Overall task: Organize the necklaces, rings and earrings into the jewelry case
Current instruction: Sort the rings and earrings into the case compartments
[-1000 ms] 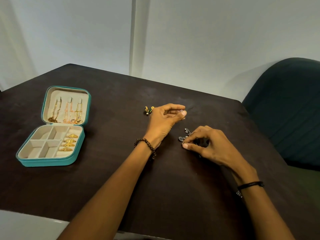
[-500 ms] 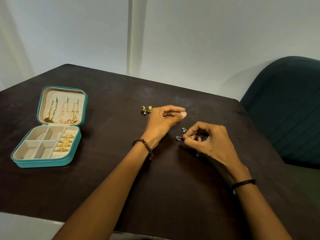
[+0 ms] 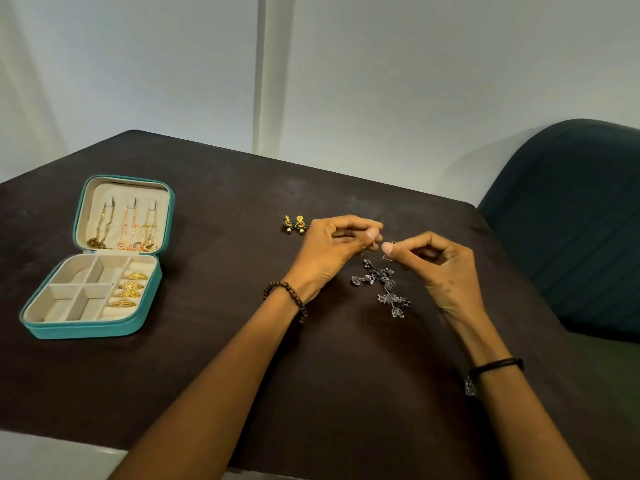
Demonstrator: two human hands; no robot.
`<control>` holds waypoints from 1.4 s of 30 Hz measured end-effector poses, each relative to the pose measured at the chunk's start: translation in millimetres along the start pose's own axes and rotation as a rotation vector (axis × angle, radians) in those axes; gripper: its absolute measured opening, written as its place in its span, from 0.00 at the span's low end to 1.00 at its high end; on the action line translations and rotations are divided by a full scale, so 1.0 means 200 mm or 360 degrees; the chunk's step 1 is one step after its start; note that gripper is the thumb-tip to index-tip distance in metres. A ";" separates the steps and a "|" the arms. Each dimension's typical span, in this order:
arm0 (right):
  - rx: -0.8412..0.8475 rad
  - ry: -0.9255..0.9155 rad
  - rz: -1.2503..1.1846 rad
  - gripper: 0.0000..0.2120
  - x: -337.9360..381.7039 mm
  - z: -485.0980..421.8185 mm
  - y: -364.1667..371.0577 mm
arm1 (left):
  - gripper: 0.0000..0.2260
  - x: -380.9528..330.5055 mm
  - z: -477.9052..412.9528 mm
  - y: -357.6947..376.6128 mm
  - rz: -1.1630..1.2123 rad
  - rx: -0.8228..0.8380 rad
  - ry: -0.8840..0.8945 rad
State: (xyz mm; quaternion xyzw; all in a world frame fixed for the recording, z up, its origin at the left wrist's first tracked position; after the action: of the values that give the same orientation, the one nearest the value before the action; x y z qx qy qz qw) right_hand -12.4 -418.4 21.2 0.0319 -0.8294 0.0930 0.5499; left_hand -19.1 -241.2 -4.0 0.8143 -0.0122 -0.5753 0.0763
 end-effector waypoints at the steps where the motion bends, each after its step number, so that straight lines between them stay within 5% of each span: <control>1: -0.0020 0.0012 -0.0037 0.11 0.00 0.00 0.00 | 0.10 0.00 0.00 0.00 -0.0001 0.0025 -0.0001; 28: -0.0094 0.0064 -0.0048 0.10 0.00 0.04 0.06 | 0.10 -0.01 0.04 0.00 -0.0029 0.0093 -0.0158; 42: 0.0318 0.0212 0.0446 0.06 -0.02 -0.07 0.51 | 0.03 -0.10 0.20 -0.45 -0.1054 -0.0624 -0.0318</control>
State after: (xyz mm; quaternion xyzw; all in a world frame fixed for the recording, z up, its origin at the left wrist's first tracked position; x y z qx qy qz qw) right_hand -13.6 -315.6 9.9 -0.0357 -0.7742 0.2525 0.5793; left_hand -69.0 -154.4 -10.8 0.6842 0.3536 -0.6367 0.0391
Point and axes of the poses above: each hand's wrist, its own z-axis away from the middle knuckle, its own y-axis out of the palm, x = y × z, the point moved 1 cm from there along -z, towards the middle knuckle, and after that the axes turned 1 degree about -z, right-handed, at the moved point
